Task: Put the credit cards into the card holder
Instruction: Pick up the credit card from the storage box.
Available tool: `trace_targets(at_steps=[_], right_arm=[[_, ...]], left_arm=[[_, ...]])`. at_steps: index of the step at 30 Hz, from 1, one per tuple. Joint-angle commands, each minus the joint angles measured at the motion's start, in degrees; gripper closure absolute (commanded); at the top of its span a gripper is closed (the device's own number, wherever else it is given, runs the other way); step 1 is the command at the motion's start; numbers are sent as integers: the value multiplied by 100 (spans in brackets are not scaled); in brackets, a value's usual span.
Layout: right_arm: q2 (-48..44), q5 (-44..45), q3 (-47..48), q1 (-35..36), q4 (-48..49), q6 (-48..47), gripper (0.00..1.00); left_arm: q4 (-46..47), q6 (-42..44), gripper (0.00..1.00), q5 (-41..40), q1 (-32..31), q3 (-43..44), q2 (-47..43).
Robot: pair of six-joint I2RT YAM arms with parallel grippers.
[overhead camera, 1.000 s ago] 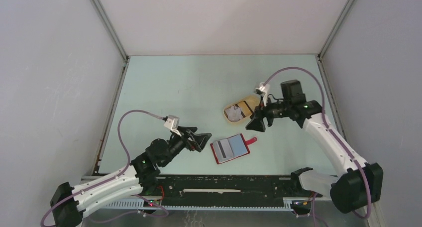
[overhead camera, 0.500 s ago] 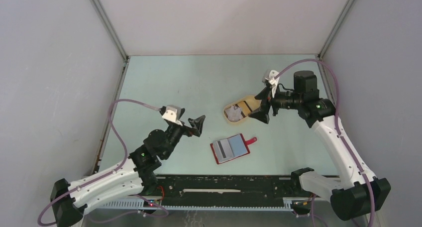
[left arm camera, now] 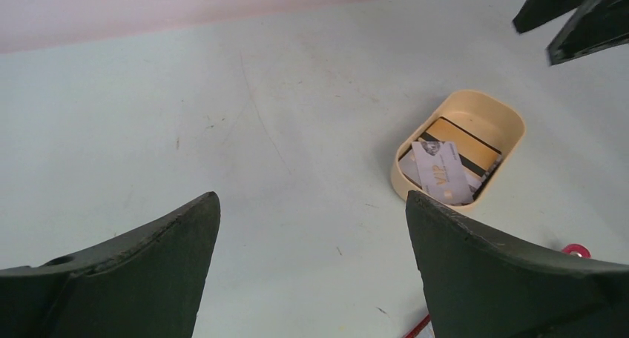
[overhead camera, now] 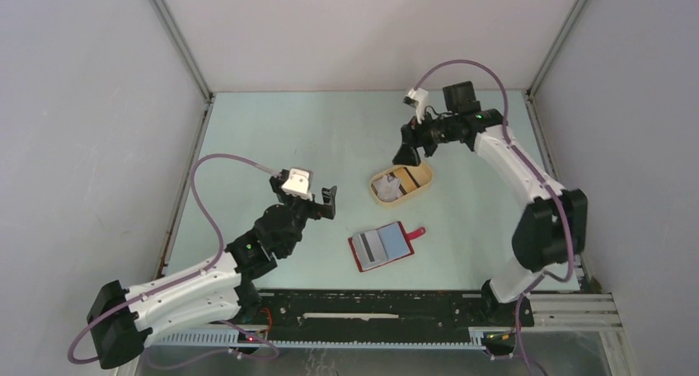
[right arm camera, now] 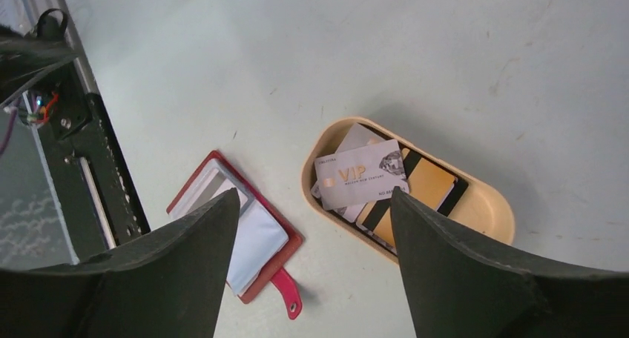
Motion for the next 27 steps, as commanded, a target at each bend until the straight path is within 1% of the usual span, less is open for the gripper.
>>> trace_targets(at_steps=[1,3,6,10,13,17,22,27], right_arm=[[891,345,672,55,-402,842,20],[1293,516,838,34,-414,1101,24],[1839,708,1040,-23,-412,1475,28],[2228,782,1081,-125,-351,1744,32],[2411,772,1026,-137,-373,1777,36],[2563,765,981,-137,-387,1818,37],[2760,683,970,-107,-485,1805,41],[2841,673,942,-91,-523,1775,42]], left_arm=[[136,-185,0,-704,48,256,-100],[66,-321,0,-926,49,256,-106],[141,-320,0,-911,54,171,-198],[272,-322,0,-877,53,-10,-405],[369,-352,0,-885,54,-163,-590],[467,-371,0,-901,54,-285,-745],[463,-373,0,-903,54,-278,-731],[440,-373,0,-912,49,-251,-688]])
